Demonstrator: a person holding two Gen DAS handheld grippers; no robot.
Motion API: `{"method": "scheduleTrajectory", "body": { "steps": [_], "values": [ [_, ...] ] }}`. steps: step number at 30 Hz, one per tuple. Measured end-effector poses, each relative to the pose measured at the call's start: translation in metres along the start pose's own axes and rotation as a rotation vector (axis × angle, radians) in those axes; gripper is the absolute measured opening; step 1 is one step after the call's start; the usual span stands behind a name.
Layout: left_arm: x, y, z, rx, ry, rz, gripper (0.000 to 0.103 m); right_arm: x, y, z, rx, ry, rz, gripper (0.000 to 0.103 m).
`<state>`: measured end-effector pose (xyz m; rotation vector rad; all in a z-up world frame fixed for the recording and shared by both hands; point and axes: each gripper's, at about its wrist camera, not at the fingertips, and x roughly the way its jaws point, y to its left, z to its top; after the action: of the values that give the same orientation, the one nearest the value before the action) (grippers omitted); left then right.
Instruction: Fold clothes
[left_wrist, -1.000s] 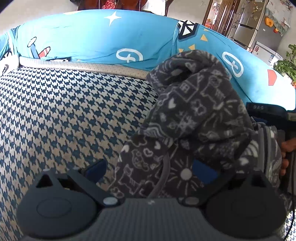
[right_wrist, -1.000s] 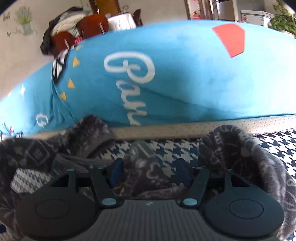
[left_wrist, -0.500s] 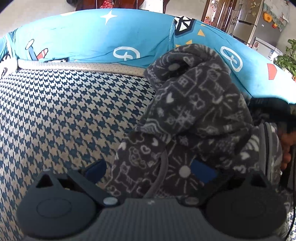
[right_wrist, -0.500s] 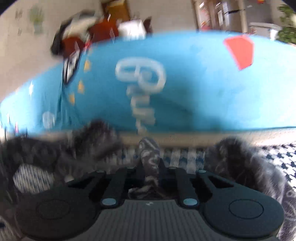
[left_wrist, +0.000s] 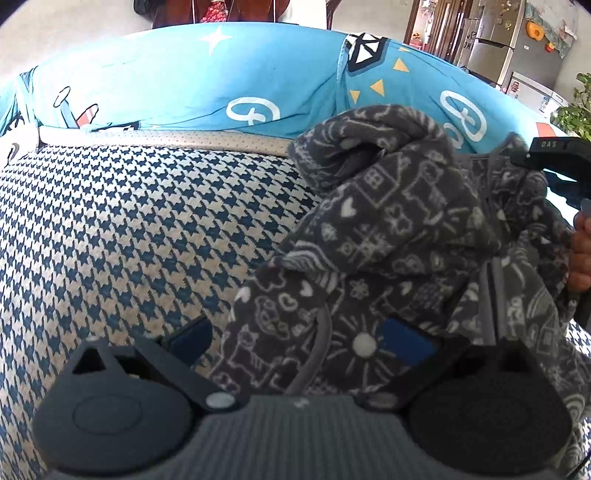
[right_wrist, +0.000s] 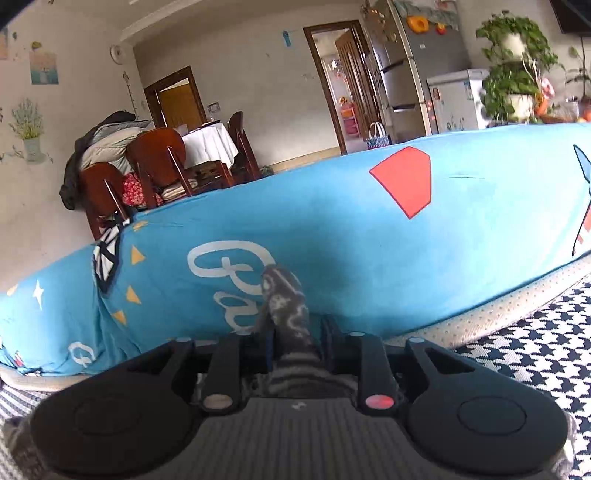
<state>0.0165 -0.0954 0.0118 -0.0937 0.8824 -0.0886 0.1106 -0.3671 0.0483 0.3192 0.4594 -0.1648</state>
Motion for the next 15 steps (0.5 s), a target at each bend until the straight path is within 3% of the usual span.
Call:
{"method": "scheduleTrajectory", "body": {
  "steps": [6,8,10,15],
  "values": [
    [-0.006,-0.007,-0.004,0.021,-0.009,-0.014,0.103,-0.028,-0.019,0.012,-0.034,-0.001,-0.078,0.036],
    [-0.007,-0.009,-0.005,0.024,-0.011,-0.019,0.103,-0.034,-0.034,0.011,-0.01,0.01,-0.11,0.038],
    [-0.009,-0.011,-0.006,0.031,-0.016,-0.02,0.103,-0.04,-0.049,0.009,0.015,0.02,-0.142,0.047],
    [-0.011,-0.015,-0.008,0.034,-0.02,-0.029,0.103,-0.056,-0.088,0.006,0.077,0.046,-0.221,0.049]
  ]
}}
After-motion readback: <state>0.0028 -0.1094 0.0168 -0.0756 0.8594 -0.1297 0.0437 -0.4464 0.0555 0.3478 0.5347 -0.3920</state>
